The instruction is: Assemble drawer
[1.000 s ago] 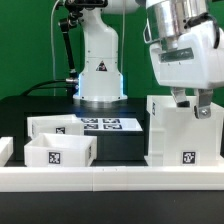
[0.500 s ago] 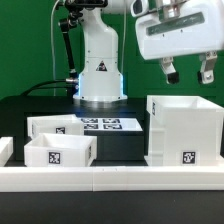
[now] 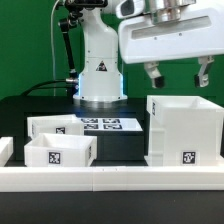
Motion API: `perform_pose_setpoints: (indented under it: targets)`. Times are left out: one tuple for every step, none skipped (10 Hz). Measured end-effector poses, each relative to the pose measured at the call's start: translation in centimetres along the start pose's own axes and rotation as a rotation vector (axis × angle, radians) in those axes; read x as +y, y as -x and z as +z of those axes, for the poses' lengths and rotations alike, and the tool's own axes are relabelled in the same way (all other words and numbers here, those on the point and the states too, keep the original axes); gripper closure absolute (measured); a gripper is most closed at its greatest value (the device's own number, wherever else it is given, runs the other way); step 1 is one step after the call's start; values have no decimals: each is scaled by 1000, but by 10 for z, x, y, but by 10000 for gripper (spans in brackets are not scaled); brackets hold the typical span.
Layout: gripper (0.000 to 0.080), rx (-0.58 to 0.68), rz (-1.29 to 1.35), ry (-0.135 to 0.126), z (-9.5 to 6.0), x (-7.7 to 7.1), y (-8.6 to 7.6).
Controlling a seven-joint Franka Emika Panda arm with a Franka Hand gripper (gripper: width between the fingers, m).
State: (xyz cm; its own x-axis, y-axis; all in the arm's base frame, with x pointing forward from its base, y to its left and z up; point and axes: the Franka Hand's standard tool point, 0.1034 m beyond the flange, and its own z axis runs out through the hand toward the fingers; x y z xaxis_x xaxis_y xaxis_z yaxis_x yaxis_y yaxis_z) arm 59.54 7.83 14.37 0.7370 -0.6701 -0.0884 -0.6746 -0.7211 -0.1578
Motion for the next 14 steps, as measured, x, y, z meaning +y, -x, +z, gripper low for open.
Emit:
perform_pose_setpoints:
  targets:
    - [151,12,-99,17,0,6,-6]
    - [151,11,-121,15,0,4,-4]
    - [151,10,-221,16,0,4,-4]
    - [151,9,-288,16,0,4,-4]
    - [151,10,-315,17,0,5,-5]
    - [151,9,-390,23,-3,16,-16]
    - [151,14,-420,33,-6,35,-32]
    - [151,25,-437,40,-5,49,-42]
    - [151,31,-485,46,-2,67,-54]
    - [151,30,-502,50,3,87,-70]
    - [151,39,-493,56,8,99,-82]
    - [151,34,-507,61,13,106,-87]
    - [151,34,-505,60,13,104,-86]
    - [151,33,-509,61,13,104,-85]
